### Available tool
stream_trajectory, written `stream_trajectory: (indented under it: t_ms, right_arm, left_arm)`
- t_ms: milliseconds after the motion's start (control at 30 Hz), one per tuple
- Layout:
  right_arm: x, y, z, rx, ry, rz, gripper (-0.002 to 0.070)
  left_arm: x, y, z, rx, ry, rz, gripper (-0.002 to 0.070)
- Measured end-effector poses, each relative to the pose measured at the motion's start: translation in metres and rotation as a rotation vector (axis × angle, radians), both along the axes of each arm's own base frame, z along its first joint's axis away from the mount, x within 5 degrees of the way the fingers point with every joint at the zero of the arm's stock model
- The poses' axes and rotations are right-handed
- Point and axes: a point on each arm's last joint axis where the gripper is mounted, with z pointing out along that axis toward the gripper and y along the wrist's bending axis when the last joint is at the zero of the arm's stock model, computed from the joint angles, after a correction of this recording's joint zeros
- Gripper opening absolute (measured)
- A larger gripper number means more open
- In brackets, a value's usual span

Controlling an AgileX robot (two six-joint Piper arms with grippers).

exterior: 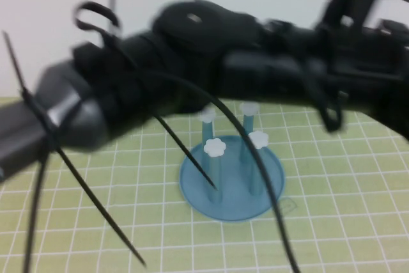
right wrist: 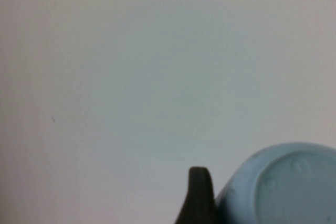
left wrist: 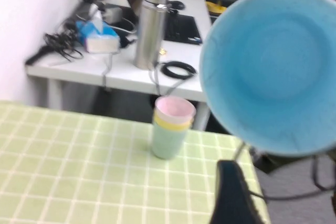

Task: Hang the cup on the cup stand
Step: Adjust the cup with two arms, then place the cup on the cup holder

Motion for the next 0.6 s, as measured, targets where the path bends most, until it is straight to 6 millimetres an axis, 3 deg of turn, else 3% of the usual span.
stream_trajectory:
  t_ms: [67, 133, 300, 467, 600]
  right_arm:
    - [0.000, 0.000, 0.000, -0.014, -0.001, -0.008, 0.0547]
    - [0.000, 0.000, 0.000, -0.030, -0.002, -0.017, 0.0547]
    - [0.005, 0.002, -0.004, -0.092, 0.023, -0.023, 0.0546]
    - [0.016, 0.013, -0.005, -0.247, 0.053, 0.023, 0.0546]
    - [0.035, 0.027, 0.009, -0.437, 0.027, 0.084, 0.0546]
  left_arm:
    - [0.008, 0.012, 0.001, 0.013, 0.029, -0.009, 0.0379]
    - [0.017, 0.027, 0.003, 0.033, 0.063, 0.005, 0.0327]
    - [0.038, 0.069, 0.007, 0.123, 0.119, 0.088, 0.0004]
    - [0.046, 0.109, 0.016, 0.253, 0.093, 0.275, 0.0000]
    - [0.039, 0.139, 0.030, 0.362, 0.037, 0.459, 0.0000]
